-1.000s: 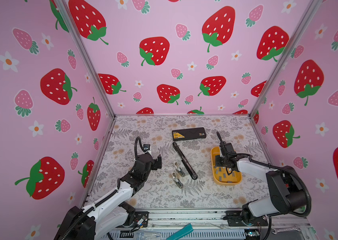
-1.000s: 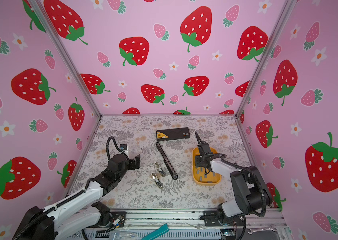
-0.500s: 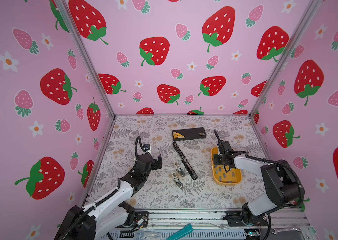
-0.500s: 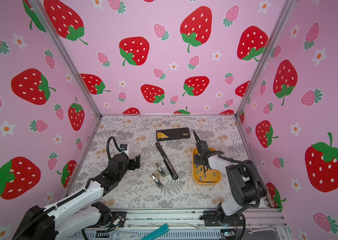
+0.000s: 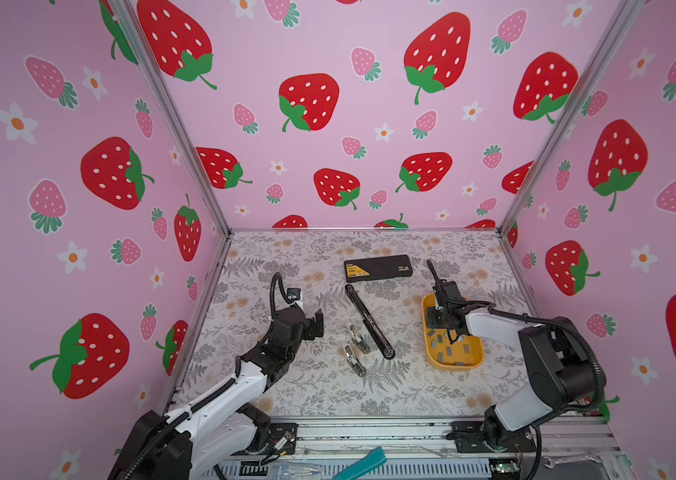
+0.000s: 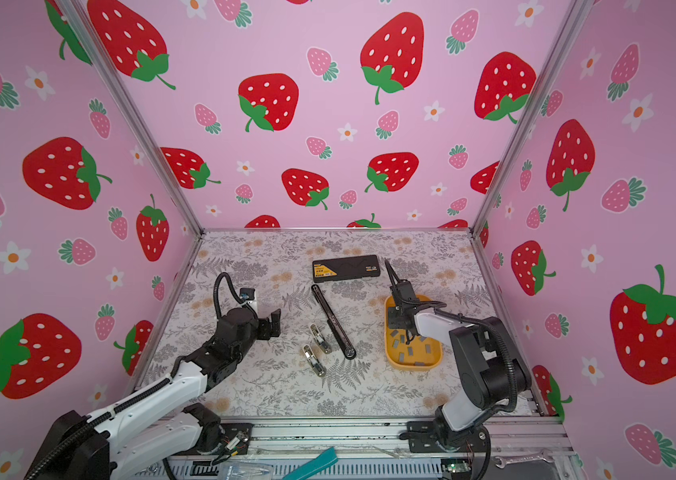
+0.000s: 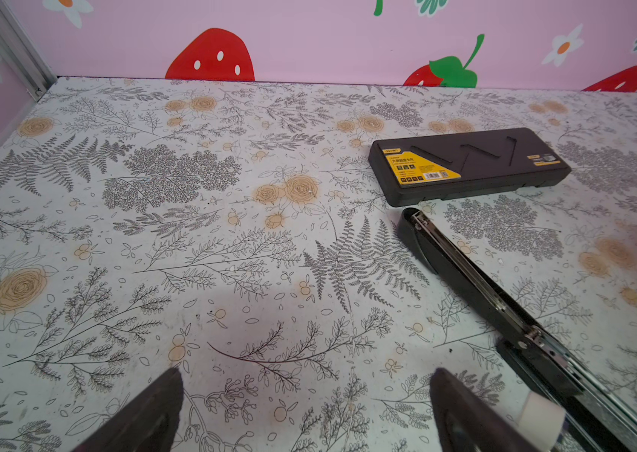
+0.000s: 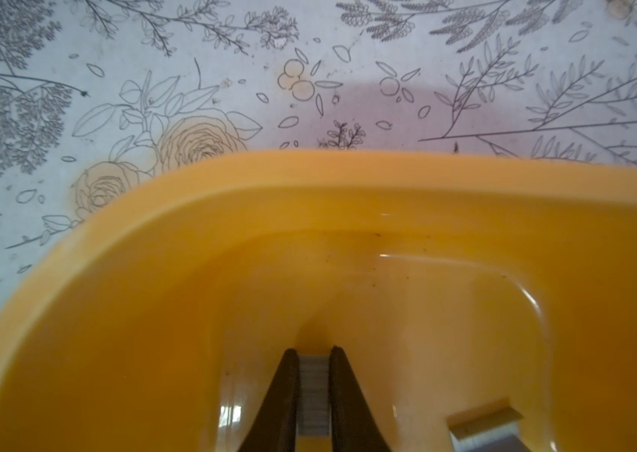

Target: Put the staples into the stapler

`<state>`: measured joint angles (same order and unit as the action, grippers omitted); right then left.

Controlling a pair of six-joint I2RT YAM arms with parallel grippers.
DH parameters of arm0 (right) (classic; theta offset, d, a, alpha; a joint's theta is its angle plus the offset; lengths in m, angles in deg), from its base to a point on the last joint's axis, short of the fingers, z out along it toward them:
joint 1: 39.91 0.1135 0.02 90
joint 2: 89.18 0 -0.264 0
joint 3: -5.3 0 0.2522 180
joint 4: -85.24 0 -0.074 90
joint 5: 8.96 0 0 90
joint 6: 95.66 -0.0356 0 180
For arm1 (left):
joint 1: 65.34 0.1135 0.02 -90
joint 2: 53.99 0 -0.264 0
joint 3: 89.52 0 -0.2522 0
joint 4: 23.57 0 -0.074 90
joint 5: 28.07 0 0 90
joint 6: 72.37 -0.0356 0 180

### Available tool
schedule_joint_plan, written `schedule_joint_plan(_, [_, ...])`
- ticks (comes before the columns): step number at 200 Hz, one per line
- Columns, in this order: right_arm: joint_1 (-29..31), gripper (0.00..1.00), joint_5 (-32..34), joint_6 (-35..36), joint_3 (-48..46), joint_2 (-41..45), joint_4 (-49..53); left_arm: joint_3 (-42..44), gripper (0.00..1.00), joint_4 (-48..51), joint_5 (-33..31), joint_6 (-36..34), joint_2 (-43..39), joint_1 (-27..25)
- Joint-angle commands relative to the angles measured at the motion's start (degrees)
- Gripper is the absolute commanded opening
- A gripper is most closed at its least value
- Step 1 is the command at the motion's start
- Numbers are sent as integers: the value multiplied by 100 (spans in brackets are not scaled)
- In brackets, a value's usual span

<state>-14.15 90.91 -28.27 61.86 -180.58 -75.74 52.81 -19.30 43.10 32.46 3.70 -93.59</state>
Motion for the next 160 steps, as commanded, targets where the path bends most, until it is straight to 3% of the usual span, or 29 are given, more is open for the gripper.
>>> schedule_joint_plan(1, [52,17,59,-6,26,-158,218,-238,99,-11,-21,70,21,15])
schedule_joint_plan(68, [79,12,215,-50,70,-13,291,-238,99,-42,6,155,33,19])
schedule_joint_plan(160, [277,11,551,-137,9,1073,780,-8,99,-414,-125,566,-181,32])
